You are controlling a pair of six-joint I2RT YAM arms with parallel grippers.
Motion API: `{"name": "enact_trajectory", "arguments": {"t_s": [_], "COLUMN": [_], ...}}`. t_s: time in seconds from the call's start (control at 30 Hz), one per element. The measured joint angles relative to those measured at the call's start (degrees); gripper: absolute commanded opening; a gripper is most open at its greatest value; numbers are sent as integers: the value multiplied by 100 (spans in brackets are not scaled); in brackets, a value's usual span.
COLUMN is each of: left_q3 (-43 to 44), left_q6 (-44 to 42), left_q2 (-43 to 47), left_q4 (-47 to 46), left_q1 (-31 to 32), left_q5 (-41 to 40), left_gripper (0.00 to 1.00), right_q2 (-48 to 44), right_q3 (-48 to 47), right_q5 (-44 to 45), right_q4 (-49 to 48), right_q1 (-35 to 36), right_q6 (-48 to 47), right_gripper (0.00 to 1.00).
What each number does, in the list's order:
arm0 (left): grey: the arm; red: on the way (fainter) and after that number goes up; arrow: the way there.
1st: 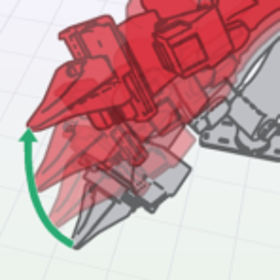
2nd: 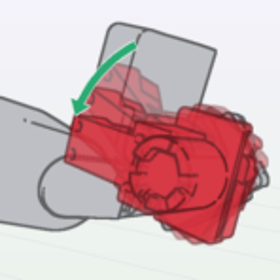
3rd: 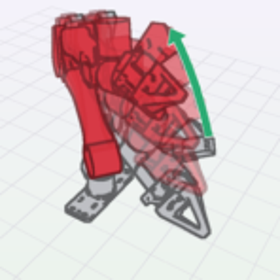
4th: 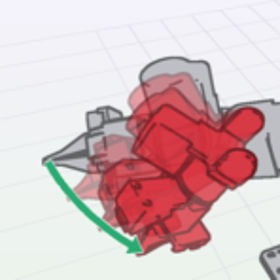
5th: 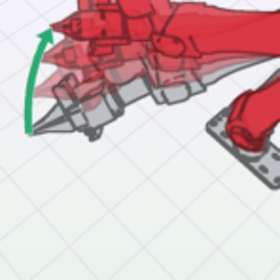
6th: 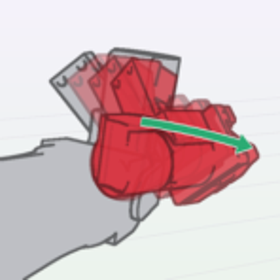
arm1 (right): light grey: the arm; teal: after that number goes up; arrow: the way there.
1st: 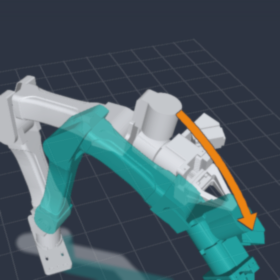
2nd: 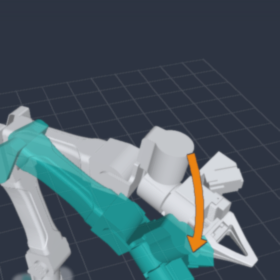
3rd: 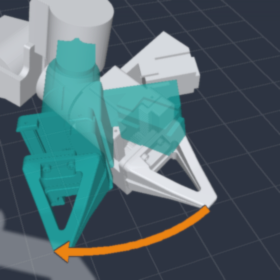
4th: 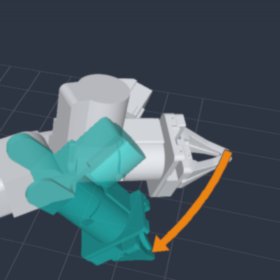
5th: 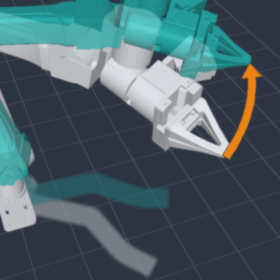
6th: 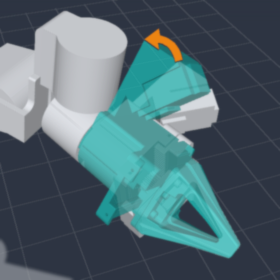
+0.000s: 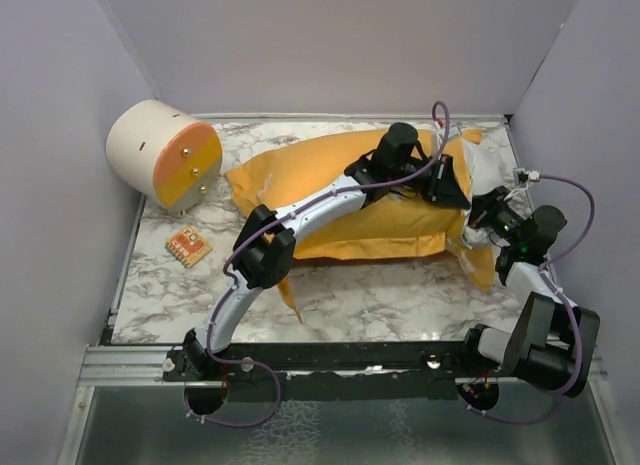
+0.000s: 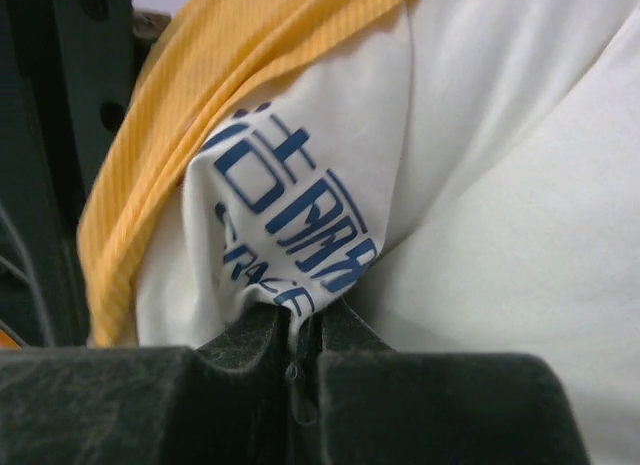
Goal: Put the pillow into the pillowcase
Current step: Stuff the pillow into the pillowcase.
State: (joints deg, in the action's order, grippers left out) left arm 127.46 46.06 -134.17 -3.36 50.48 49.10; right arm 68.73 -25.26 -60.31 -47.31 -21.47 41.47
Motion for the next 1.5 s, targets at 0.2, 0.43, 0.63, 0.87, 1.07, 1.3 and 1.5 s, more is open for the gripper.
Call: {"name": "enact_trajectory", "arguments": {"t_s": [0.2, 0.43, 0.63, 0.87, 1.07, 1.3, 1.5], "left_q3": [-3126, -5521, -6710, -6907, -6321, -6039, -6037], "left_q6": [-85, -549, -785, -1005, -1080, -1375, -1864], "left_q2": [1449, 3165, 4682, 5805, 5851, 5890, 6616], "left_q4": [-1088, -1165, -903, -46, 494, 1119, 2378], "left_q1": [-20, -55, -55, -214, -129, 210, -210], "left_q5": [-188, -1700, -2520, -3366, -4190, -5324, -6249], "left_gripper": [22, 60, 71, 61, 57, 68, 87], "right_q2": [96, 999, 1132, 1228, 1158, 732, 999], "right_q3": [122, -1222, -3049, -4492, -4940, -5056, -4953], "right_q5": [-393, -1014, -933, -896, -885, -1016, -938], "right_q4": [748, 3250, 6736, 9702, 10740, 10769, 9674], "right_q1": [662, 1589, 1648, 925, 881, 966, 1123], "right_q6": [-313, -2555, -5827, -8758, -9823, -10198, -9930], "right_gripper": [9, 29, 53, 57, 82, 91, 88]}}
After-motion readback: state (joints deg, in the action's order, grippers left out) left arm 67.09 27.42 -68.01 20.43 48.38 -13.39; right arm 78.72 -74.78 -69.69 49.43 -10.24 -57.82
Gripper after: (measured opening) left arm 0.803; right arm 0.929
